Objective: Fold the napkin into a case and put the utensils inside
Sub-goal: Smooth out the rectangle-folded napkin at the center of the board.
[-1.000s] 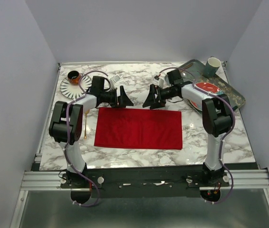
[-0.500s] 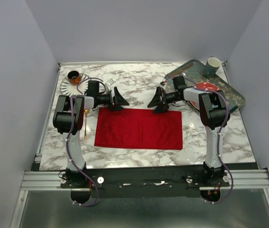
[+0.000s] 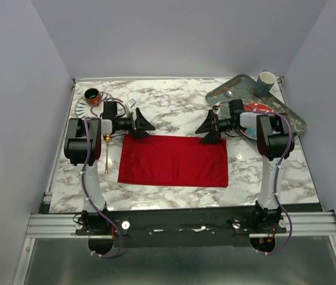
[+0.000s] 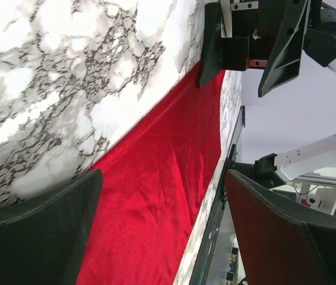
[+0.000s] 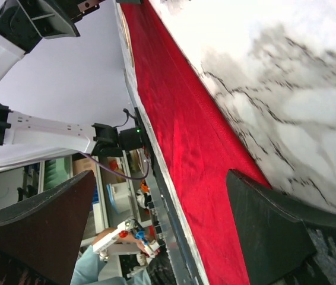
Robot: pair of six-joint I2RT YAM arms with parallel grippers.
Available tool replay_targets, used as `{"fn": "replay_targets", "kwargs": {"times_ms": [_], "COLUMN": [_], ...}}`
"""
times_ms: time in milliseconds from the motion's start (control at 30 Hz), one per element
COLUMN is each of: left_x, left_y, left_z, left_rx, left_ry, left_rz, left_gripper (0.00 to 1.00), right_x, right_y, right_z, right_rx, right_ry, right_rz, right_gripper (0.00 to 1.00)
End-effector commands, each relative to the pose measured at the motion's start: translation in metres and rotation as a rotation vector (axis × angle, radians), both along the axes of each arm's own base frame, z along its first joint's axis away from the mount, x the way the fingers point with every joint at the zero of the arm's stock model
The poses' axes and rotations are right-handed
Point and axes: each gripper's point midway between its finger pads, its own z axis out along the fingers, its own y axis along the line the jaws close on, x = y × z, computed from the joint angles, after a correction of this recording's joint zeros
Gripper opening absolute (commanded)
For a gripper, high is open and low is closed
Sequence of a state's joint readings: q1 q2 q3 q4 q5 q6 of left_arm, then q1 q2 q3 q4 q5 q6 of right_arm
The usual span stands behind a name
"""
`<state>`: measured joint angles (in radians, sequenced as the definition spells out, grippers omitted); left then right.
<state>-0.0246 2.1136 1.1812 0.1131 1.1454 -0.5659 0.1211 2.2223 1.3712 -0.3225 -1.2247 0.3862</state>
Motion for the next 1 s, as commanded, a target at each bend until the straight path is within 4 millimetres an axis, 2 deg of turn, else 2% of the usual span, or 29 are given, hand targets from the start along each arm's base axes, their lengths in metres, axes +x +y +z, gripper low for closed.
{"fn": "replay_targets", "kwargs": {"times_ms": [0,167,267,367,500,567,600,667,700,733,767,800,833,867,900,933,967], "left_x": [0.0,0.001,0.002,0.003,0.003,0.004,0.006,0.006,0.008,0.006,0.0,0.001,-0.002,-0.009,-0.008,-0.008,-0.017], "left_y": [0.027,0.034,0.038,0.039,0.045,0.046,0.045,0.035,0.028,0.016,-0.002,-0.012,-0.024,-0.044,-0.058,-0.069,-0.091], "left_z": [-0.042,-0.045,-0.046,-0.047,-0.049,-0.047,-0.038,-0.023,-0.005,0.004,0.012,0.03,0.037,0.044,0.055,0.058,0.06], "left_rx": [0.088,0.108,0.111,0.113,0.117,0.118,0.112,0.112,0.108,0.102,0.096,0.085,0.083,0.073,0.047,0.033,0.018], "left_ry": [0.081,0.083,0.086,0.095,0.107,0.092,0.064,0.01,-0.037,-0.058,-0.075,-0.112,-0.127,-0.135,-0.144,-0.136,-0.131], "left_rz": [0.074,0.081,0.086,0.091,0.104,0.099,0.09,0.058,0.043,0.017,-0.023,-0.036,-0.053,-0.09,-0.089,-0.089,-0.121], "left_gripper": [0.99,0.99,0.99,0.99,0.99,0.99,0.99,0.99,0.99,0.99,0.99,0.99,0.99,0.99,0.99,0.99,0.99], "right_x": [-0.014,-0.014,-0.016,-0.014,-0.014,-0.014,-0.013,-0.01,-0.008,-0.007,-0.006,-0.006,-0.005,-0.006,-0.007,-0.007,-0.007], "right_y": [-0.027,-0.048,-0.054,-0.07,-0.08,-0.082,-0.083,-0.082,-0.081,-0.08,-0.078,-0.077,-0.076,-0.075,-0.074,-0.074,-0.073], "right_z": [-0.028,-0.034,-0.035,-0.036,-0.037,-0.037,-0.034,-0.028,-0.025,-0.019,-0.016,-0.013,-0.007,-0.005,-0.004,-0.003,-0.002], "right_rx": [-0.1,-0.118,-0.141,-0.156,-0.179,-0.194,-0.195,-0.186,-0.181,-0.178,-0.179,-0.181,-0.182,-0.186,-0.191,-0.195,-0.196], "right_ry": [0.06,0.095,0.095,0.115,0.12,0.106,0.094,0.075,0.064,0.05,0.037,0.031,0.014,0.01,0.007,0.002,0.004], "right_rz": [-0.047,-0.099,-0.105,-0.138,-0.153,-0.146,-0.145,-0.142,-0.14,-0.14,-0.134,-0.132,-0.131,-0.128,-0.126,-0.125,-0.125], "right_gripper": [1.0,1.0,1.0,0.99,0.99,0.98,0.97,0.96,0.95,0.95,0.95,0.95,0.95,0.94,0.94,0.94,0.93]}}
